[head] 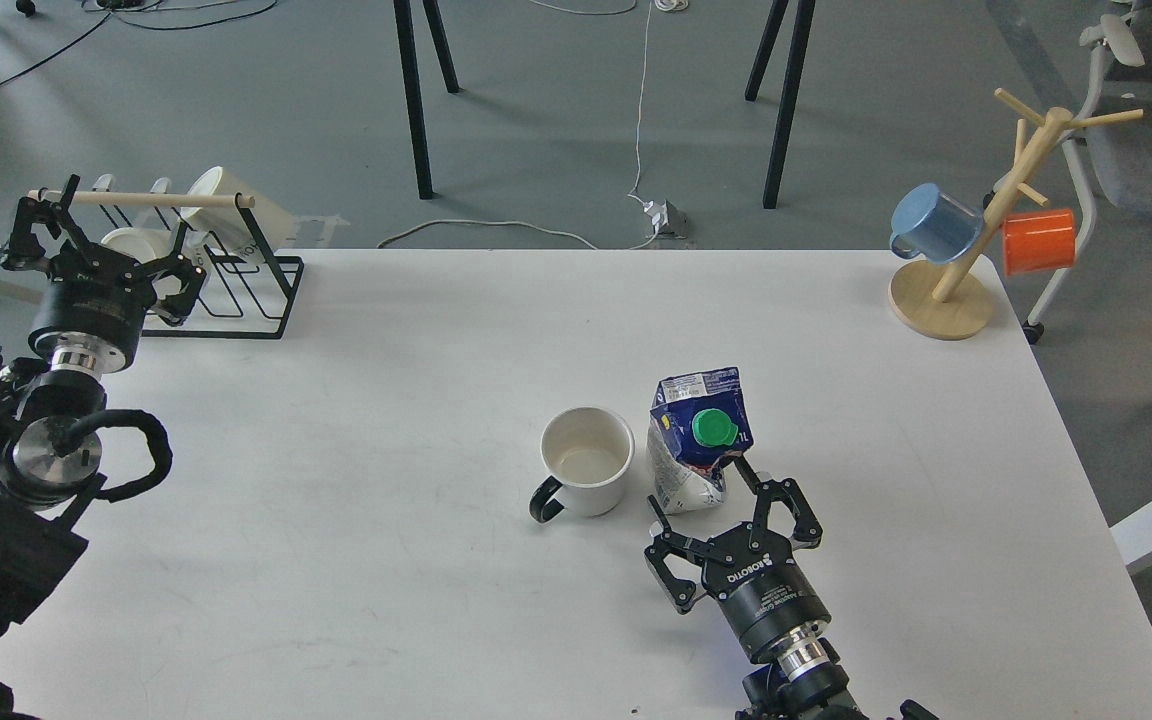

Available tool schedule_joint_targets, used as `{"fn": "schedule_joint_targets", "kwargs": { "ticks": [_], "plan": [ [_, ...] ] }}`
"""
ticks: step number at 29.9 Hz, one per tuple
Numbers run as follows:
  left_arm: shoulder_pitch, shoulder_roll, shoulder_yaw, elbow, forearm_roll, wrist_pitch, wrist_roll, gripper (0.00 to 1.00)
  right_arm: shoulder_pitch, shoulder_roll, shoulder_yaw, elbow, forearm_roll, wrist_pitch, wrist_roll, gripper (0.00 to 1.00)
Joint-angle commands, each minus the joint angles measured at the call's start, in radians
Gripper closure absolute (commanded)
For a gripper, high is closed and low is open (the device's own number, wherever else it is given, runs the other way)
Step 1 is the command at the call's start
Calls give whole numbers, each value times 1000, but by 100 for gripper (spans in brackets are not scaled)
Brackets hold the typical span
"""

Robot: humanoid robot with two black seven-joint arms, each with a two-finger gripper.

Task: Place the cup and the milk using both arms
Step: 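Release the carton and retract the right gripper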

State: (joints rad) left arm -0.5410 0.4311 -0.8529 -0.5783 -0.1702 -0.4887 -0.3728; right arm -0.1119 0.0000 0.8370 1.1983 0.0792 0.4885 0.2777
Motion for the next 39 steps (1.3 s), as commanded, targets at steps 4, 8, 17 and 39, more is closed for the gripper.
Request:
{"fn": "schedule_joint_targets", "kwargs": {
  "ticks": [4, 8, 17, 39],
  "plan": [
    [1, -2, -2, 0, 0, 0, 0, 1, -89, -72, 4, 73, -1, 0, 0, 1],
    [0, -3, -3, -14, -2, 0, 0, 1, -162, -164, 30, 167, -1, 0, 1, 1],
    [-1, -5, -2, -12, -2, 0, 0, 1, -197, -357, 333, 274, 5, 0, 0, 1],
    [-59, -8, -14, -6, -8, 0, 0, 1, 627, -410, 399, -205, 139, 0, -132, 1]
  ]
}}
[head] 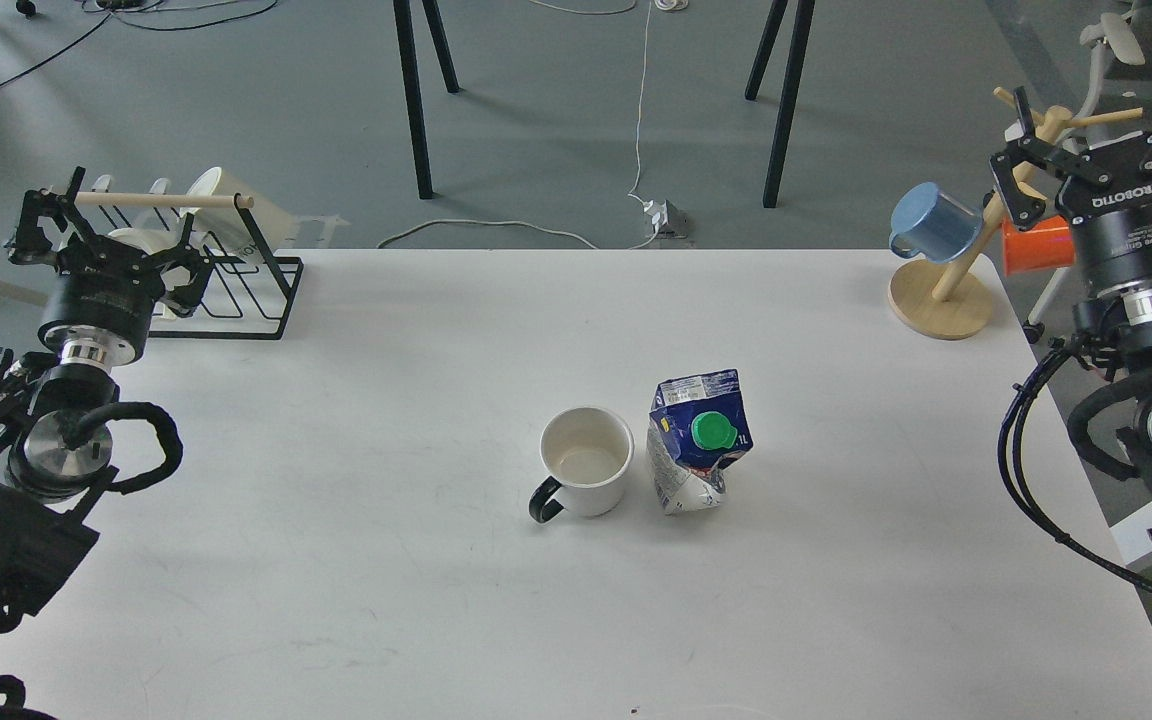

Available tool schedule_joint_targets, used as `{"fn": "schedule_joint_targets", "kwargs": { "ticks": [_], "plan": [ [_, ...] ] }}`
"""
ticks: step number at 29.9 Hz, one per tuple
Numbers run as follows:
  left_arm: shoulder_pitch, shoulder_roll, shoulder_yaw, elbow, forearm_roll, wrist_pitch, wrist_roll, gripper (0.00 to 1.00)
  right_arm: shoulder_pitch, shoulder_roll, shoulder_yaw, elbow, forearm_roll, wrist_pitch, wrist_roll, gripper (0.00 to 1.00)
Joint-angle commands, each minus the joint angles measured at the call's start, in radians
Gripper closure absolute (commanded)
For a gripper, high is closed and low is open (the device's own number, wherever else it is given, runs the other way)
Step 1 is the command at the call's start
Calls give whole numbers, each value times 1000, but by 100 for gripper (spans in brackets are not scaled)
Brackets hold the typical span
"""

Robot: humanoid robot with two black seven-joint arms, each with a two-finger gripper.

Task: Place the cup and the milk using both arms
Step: 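Release the carton and retract the right gripper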

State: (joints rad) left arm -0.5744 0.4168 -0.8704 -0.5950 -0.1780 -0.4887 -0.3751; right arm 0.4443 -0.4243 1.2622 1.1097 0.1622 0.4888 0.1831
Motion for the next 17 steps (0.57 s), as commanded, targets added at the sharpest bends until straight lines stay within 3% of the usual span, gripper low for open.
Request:
{"fn": "schedule_joint_targets", "kwargs": {
  "ticks": [1, 5, 17],
  "plan": [
    [-27, 7, 4, 12, 0, 0, 2, 1, 95, 27, -33, -158, 60, 0, -39, 1],
    [-45, 7, 10, 14, 0, 0, 10, 1, 131, 84, -53, -267, 60, 0, -40, 1],
    [-102, -35, 14, 80, 2, 0, 24, 1, 165, 140, -75, -354, 51, 0, -33, 1]
  ]
}}
